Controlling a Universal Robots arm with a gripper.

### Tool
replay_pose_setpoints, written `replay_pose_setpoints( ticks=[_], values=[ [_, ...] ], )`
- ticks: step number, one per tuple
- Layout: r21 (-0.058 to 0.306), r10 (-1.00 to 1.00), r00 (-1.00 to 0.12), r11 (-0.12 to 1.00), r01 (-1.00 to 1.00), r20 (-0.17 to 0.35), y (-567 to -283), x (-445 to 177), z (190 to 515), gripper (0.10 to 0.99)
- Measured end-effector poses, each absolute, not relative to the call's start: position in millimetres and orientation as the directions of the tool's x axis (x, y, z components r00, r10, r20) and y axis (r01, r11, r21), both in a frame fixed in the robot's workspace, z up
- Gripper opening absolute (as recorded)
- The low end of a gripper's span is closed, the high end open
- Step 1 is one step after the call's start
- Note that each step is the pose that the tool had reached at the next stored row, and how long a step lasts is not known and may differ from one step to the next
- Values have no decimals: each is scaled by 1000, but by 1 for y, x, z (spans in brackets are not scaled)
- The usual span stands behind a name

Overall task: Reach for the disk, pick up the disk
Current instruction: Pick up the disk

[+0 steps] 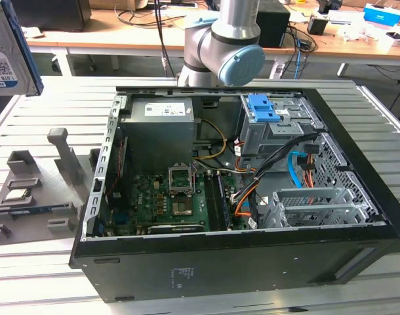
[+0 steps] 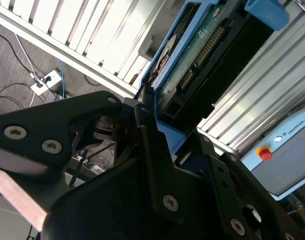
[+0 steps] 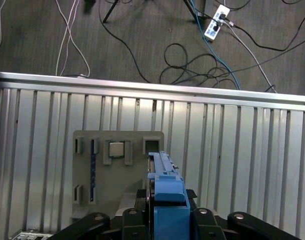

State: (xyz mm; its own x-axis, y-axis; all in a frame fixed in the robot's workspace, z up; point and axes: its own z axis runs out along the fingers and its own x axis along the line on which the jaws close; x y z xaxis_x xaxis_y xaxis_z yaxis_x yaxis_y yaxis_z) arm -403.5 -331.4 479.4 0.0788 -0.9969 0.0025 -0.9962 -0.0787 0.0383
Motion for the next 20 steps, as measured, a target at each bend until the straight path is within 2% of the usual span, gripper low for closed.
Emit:
replay_pose_setpoints(
  ticks=[13, 20],
  values=[
    [39, -997, 79, -79, -996, 3, -331, -402, 488, 369],
    [38, -997, 79, -79, -996, 4, -331, -379, 488, 369]
  ],
)
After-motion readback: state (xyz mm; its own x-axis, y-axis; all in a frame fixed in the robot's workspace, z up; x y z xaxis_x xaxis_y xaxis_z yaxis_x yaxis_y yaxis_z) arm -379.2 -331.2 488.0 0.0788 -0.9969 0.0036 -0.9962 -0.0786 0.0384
